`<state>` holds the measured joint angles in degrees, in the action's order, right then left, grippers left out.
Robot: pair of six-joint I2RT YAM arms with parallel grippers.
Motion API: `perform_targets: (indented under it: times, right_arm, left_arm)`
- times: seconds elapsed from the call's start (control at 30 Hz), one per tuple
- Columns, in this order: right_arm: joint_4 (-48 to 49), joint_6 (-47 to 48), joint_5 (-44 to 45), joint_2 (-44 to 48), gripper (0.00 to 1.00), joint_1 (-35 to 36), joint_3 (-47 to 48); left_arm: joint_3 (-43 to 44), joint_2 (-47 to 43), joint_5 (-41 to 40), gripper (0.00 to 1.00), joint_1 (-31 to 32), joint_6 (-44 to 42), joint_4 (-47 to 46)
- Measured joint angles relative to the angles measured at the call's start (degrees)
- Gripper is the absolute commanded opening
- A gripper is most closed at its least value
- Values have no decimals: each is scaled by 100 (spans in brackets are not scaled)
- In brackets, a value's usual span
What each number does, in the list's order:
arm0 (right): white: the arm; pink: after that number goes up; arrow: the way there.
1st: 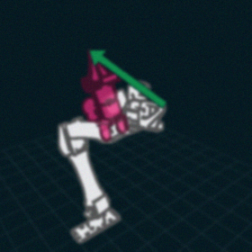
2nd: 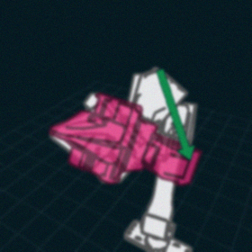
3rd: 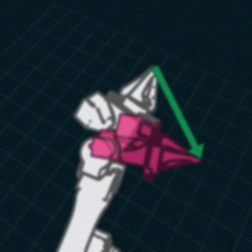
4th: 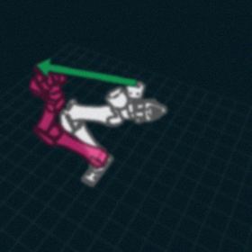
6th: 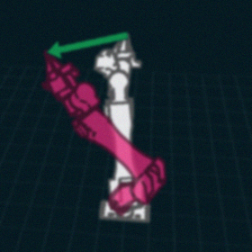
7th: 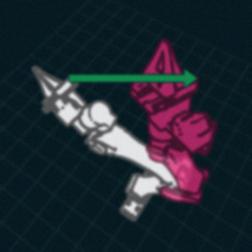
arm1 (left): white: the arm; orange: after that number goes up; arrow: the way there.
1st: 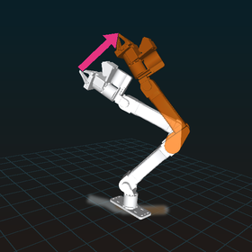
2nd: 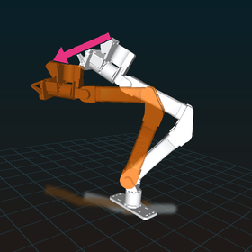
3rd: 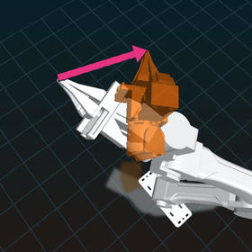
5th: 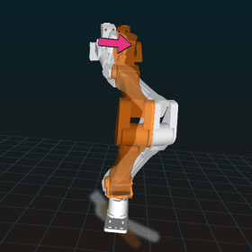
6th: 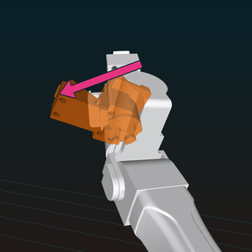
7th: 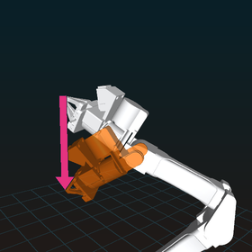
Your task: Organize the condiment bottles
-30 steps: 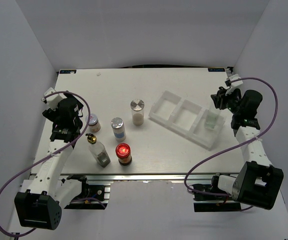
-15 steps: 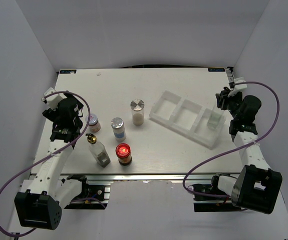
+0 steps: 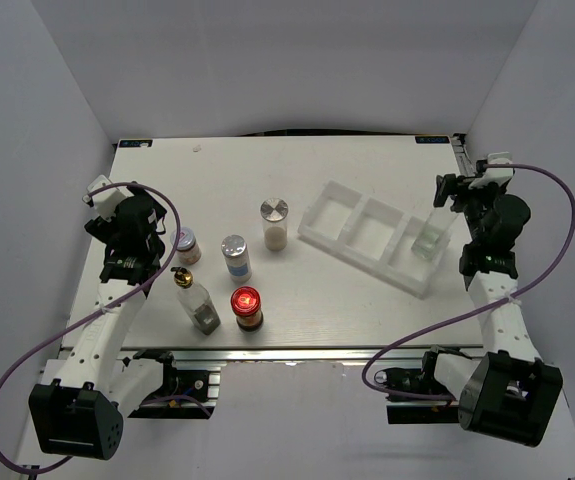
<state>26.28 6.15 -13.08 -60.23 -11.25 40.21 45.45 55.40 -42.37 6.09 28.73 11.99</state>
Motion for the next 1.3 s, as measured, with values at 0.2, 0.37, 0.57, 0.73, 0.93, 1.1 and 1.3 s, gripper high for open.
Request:
perform_targets:
  times: [0.2, 0.37, 0.57, 0.73, 0.93, 1.1, 1.3]
  right_arm:
    - [-492, -393, 839, 243, 89, -2, 96]
    - [-1397, -693, 1453, 374, 89, -2, 505]
    - [-1993, -684, 990, 686, 89, -2, 1193]
    - [-2428, -581, 350, 660, 89, 0, 2208]
    - [-3099, -197, -848, 514, 89, 848, 2892]
    - [-3427, 164, -1338, 376, 90, 2920, 2697]
    - [-3314, 485, -1189, -570, 89, 5379, 2494]
  left_arm:
    - [0, 22, 4, 98, 0, 0, 2]
    - [0, 52, 31, 98, 0, 2, 9]
    - [2, 66, 26, 98, 0, 2, 20]
    - [2, 103, 24, 98, 0, 2, 87]
    - [188, 151, 35, 98, 0, 0, 267]
    - [437, 214, 396, 98, 0, -20, 299]
    - [442, 203, 1198, 98, 0, -131, 247]
